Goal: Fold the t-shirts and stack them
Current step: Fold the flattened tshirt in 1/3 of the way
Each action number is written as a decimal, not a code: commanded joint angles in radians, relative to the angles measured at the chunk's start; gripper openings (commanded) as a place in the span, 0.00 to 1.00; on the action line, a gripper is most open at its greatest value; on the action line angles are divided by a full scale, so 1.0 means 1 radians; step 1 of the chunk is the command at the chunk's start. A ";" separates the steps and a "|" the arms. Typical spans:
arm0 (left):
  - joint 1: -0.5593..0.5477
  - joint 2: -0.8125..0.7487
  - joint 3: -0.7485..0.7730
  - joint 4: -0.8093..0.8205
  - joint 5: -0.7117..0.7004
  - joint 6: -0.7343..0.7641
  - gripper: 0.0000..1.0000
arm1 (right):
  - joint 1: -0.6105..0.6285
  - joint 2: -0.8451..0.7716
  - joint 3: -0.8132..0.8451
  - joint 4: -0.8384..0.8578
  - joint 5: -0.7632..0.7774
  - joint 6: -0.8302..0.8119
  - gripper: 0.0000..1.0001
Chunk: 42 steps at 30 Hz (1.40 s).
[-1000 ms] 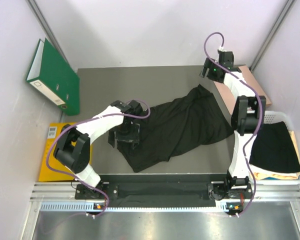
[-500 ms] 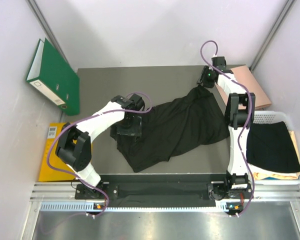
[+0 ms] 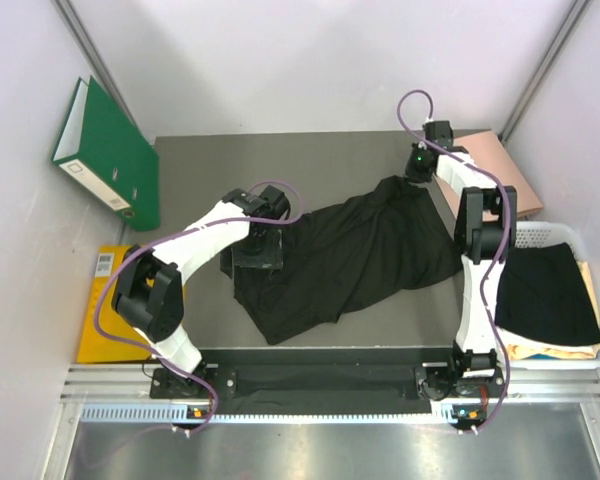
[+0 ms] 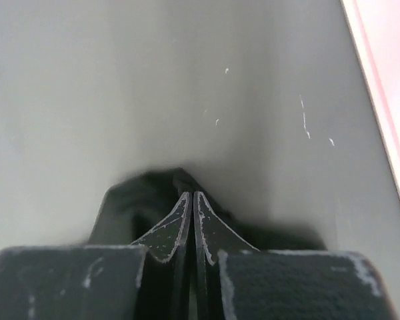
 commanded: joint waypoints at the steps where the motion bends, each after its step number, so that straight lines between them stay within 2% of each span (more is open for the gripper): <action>1: -0.002 0.033 0.040 -0.014 -0.028 -0.028 0.99 | 0.006 -0.241 -0.058 0.082 0.003 -0.061 0.00; 9: -0.002 0.079 0.078 -0.013 -0.042 -0.028 0.99 | 0.002 -0.416 -0.297 0.039 0.032 -0.073 0.00; 15: -0.002 0.113 0.110 -0.028 -0.070 -0.027 0.99 | 0.002 -0.427 -0.362 -0.171 0.119 -0.078 0.00; 18: 0.001 0.127 0.130 -0.036 -0.087 -0.033 0.99 | -0.003 -0.438 -0.392 -0.246 0.222 -0.053 0.00; 23: 0.011 0.144 0.147 -0.044 -0.105 -0.048 0.99 | -0.026 -0.458 -0.402 -0.297 0.343 -0.023 0.00; 28: 0.070 0.156 0.167 -0.051 -0.110 -0.062 0.99 | -0.038 -0.422 -0.316 -0.377 0.420 -0.023 0.16; 30: 0.102 0.150 0.170 -0.033 -0.099 -0.062 0.99 | -0.044 -0.418 -0.300 -0.365 0.418 -0.023 0.19; 32: 0.156 0.135 0.170 -0.019 -0.070 -0.056 0.99 | -0.046 -0.415 -0.294 -0.348 0.400 -0.023 0.31; 34: 0.211 0.124 0.164 0.019 -0.045 -0.045 0.99 | -0.046 -0.410 -0.291 -0.311 0.341 -0.021 0.37; 39: 0.293 0.114 0.178 0.134 0.008 -0.011 0.99 | -0.044 -0.344 -0.308 -0.196 0.199 0.006 0.41; 42: 0.310 0.145 0.205 0.160 0.038 -0.005 0.94 | -0.046 -0.271 -0.302 -0.158 0.106 0.025 0.40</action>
